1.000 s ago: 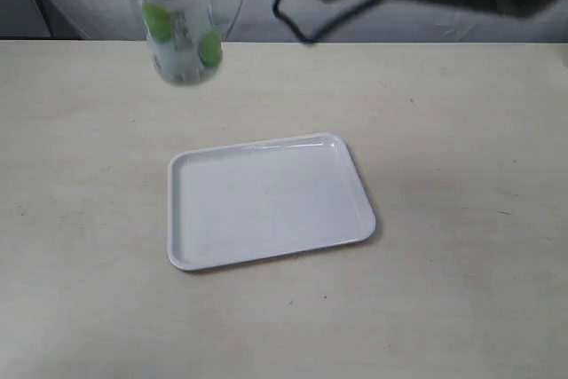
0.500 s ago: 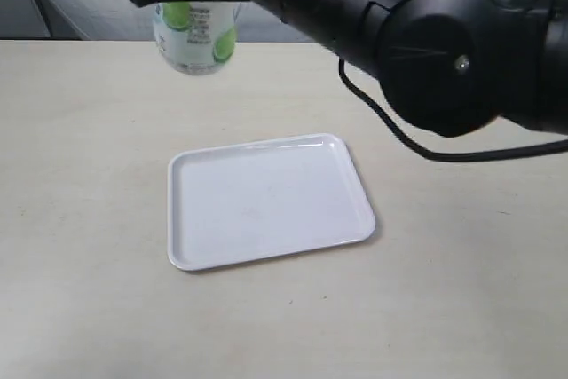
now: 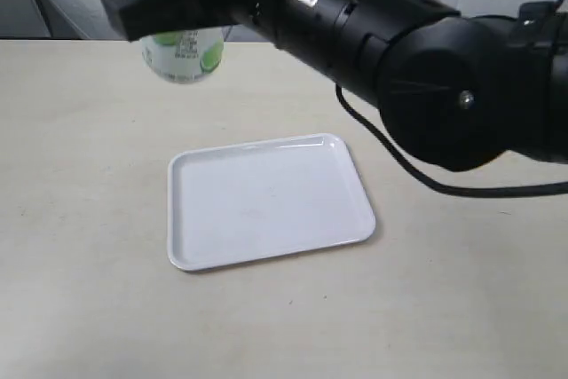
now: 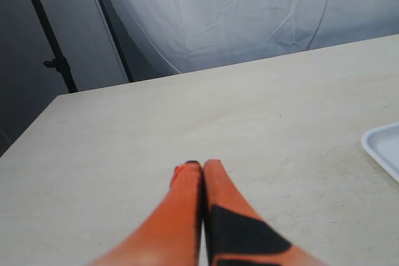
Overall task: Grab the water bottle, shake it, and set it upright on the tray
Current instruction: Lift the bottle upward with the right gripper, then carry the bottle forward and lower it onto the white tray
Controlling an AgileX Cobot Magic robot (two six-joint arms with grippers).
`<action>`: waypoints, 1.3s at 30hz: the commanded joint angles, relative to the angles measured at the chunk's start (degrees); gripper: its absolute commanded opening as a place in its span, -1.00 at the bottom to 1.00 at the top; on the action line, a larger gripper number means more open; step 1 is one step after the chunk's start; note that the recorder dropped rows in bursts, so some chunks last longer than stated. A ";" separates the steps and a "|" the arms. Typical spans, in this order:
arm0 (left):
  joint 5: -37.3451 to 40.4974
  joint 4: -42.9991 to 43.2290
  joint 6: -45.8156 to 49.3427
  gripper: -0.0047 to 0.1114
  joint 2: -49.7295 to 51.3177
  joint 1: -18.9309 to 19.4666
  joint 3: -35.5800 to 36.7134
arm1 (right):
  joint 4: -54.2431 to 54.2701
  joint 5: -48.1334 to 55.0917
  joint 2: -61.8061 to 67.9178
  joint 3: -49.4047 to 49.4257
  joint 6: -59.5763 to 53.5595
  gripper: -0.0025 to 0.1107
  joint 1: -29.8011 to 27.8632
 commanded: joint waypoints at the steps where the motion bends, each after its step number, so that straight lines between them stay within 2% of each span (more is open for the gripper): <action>1: -0.25 -0.22 -0.19 -0.91 -0.26 -0.03 0.21 | 2.89 5.14 5.96 2.36 -0.67 -0.97 -1.58; 4: -0.25 -0.22 -0.19 -0.91 -0.26 -0.03 0.21 | 0.46 7.34 8.08 2.19 2.72 -0.97 0.92; 8: -0.25 -0.22 -0.19 -0.91 -0.26 -0.03 0.21 | -9.89 7.23 8.37 2.19 3.82 -0.97 6.29; 10: -0.25 -0.22 -0.19 -0.91 -0.26 -0.03 0.21 | -8.87 7.14 8.37 2.19 2.47 -0.97 6.37; 13: -0.25 -0.22 -0.19 -0.91 -0.26 -0.03 0.21 | 9.03 4.37 8.50 2.19 -9.70 -0.97 1.49; 15: -0.25 -0.22 -0.19 -0.91 -0.26 -0.03 0.21 | 28.22 -3.47 8.61 2.19 -20.08 -0.97 -2.73; 17: -0.25 -0.22 -0.19 -0.91 -0.26 -0.03 0.21 | 38.12 -9.08 8.02 2.19 -21.18 -0.97 -4.89; 19: -0.25 -0.22 -0.19 -0.91 -0.26 -0.03 0.21 | 33.63 -2.34 6.94 2.19 -19.87 -0.97 -4.52; 21: -0.25 -0.22 -0.19 -0.91 -0.26 -0.03 0.21 | 19.97 6.23 6.81 2.05 -11.31 -0.97 -1.81; 23: -0.25 -0.22 -0.19 -0.91 -0.26 -0.03 0.21 | 5.98 7.31 7.33 2.05 -3.03 -0.97 2.54; 25: -0.25 -0.22 -0.19 -0.91 -0.26 -0.03 0.21 | 1.84 6.47 7.52 2.15 -4.68 -0.97 5.18; 27: -0.25 -0.22 -0.19 -0.91 -0.26 -0.03 0.21 | 6.57 4.38 7.52 2.15 -10.31 -0.97 4.71; 30: -0.25 -0.22 -0.19 -0.91 -0.26 -0.03 0.21 | 32.50 -6.39 7.64 2.15 -25.87 -0.97 0.84; 32: -0.25 -0.22 -0.19 -0.91 -0.26 -0.03 0.21 | 41.98 -13.81 7.64 2.15 -29.27 -0.97 -0.87; 35: -0.25 -0.22 -0.19 -0.91 -0.26 -0.03 0.21 | 43.21 -11.40 7.39 2.15 -30.42 -0.97 -1.61; 39: -0.25 -0.22 -0.19 -0.91 -0.26 -0.03 0.21 | 32.98 -4.58 8.76 2.15 -25.52 -0.97 -1.48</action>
